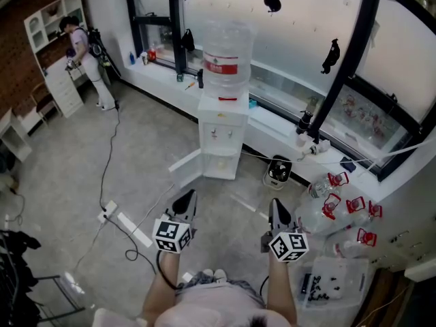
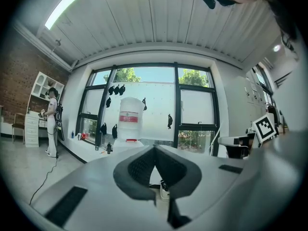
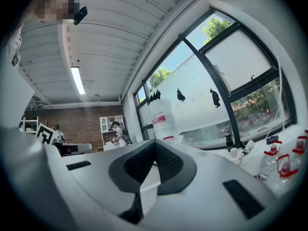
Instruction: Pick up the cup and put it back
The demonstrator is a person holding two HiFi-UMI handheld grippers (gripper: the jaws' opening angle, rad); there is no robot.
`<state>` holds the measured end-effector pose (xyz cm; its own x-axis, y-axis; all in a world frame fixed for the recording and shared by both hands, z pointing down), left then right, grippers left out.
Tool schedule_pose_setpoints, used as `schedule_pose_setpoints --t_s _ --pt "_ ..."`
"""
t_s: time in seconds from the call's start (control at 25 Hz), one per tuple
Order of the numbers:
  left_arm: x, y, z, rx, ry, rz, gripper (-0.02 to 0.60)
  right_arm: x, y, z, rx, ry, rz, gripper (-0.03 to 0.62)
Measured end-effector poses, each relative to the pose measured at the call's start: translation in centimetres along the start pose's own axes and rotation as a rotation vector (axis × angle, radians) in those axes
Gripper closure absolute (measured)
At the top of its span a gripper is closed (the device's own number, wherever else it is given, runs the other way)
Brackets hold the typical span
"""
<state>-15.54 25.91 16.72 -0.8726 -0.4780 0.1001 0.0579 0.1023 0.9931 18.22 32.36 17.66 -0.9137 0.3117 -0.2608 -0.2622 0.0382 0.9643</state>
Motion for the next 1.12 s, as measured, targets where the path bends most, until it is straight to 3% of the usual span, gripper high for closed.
schedule_pose_setpoints --t_s 0.56,0.8,1.12 --pt "0.2 0.8 0.7 0.017 -0.007 0.008 0.557 0.9 0.3 0.5 0.005 -0.058 0.040 0.557" --pt "0.5 1.2 1.0 0.024 -0.014 0.017 0.557 1.3 0.3 0.2 -0.026 -0.085 0.017 0.311" --pt "1.4 1.3 1.0 0.024 -0.010 0.023 0.557 2.0 0.4 -0.3 -0.044 -0.046 0.015 0.112"
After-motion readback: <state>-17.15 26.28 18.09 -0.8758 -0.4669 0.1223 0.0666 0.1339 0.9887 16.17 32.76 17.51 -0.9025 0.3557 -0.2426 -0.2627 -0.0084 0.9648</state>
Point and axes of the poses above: the fingertips, and each gripper's own axes: z backward along the fingers, x to its left, y out of its underside, the point moved 10 cm from there along z, backward along the fingers, and after that the axes turned 5 degrees about -y, right-handed, at the moved point
